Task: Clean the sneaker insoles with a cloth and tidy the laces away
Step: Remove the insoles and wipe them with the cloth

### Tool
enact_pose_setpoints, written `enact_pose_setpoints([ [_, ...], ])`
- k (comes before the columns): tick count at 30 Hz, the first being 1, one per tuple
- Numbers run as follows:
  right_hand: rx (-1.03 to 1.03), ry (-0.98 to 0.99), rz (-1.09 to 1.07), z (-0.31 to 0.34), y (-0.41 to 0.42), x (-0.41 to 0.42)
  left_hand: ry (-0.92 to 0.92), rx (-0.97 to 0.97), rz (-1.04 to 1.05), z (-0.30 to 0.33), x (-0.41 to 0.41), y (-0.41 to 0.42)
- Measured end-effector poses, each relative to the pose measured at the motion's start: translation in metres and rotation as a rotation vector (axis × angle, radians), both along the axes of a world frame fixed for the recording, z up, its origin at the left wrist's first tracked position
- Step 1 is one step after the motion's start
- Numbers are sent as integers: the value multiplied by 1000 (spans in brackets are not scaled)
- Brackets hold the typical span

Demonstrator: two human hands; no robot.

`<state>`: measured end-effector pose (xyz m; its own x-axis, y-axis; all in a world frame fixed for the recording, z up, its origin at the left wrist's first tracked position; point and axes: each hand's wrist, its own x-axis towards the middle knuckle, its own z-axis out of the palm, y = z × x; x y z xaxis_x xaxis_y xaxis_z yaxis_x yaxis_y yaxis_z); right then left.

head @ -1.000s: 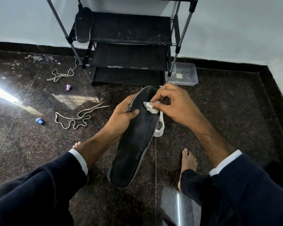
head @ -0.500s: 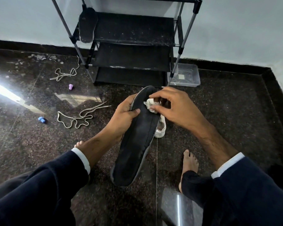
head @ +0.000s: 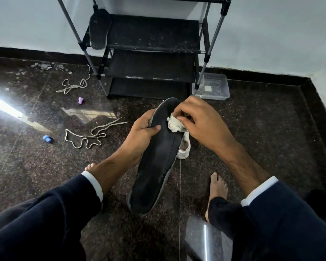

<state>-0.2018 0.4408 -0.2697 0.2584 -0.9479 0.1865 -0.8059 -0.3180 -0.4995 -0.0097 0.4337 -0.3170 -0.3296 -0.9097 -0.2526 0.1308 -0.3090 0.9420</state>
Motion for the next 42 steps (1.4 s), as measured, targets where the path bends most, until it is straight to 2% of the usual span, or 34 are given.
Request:
enact_pose_setpoints([
  [3,-105,101,-21,-1,-1,4,8,9,16,2,0,0],
  [8,-33,122,67,-12,2,13,45,55,47,5,4,-1],
  [14,-25,66,33,-15,4,19,246,209,74,14,2,4],
  [22,-12,140,444,-13,16,30,283,250,161,17,7,0],
  [24,-46,167,421,-10,16,27,283,241,157,20,7,0],
  [29,-164,98,128,-8,2,8,256,183,103,22,5,2],
  [32,-141,110,190,-9,6,14,248,166,124,24,9,0],
  [38,-60,190,525,-13,28,47,239,167,218,25,17,-9],
  [40,-101,213,487,-11,26,43,254,188,212,26,14,-7],
  [42,-167,172,346,-9,17,31,287,197,178,27,11,-4],
])
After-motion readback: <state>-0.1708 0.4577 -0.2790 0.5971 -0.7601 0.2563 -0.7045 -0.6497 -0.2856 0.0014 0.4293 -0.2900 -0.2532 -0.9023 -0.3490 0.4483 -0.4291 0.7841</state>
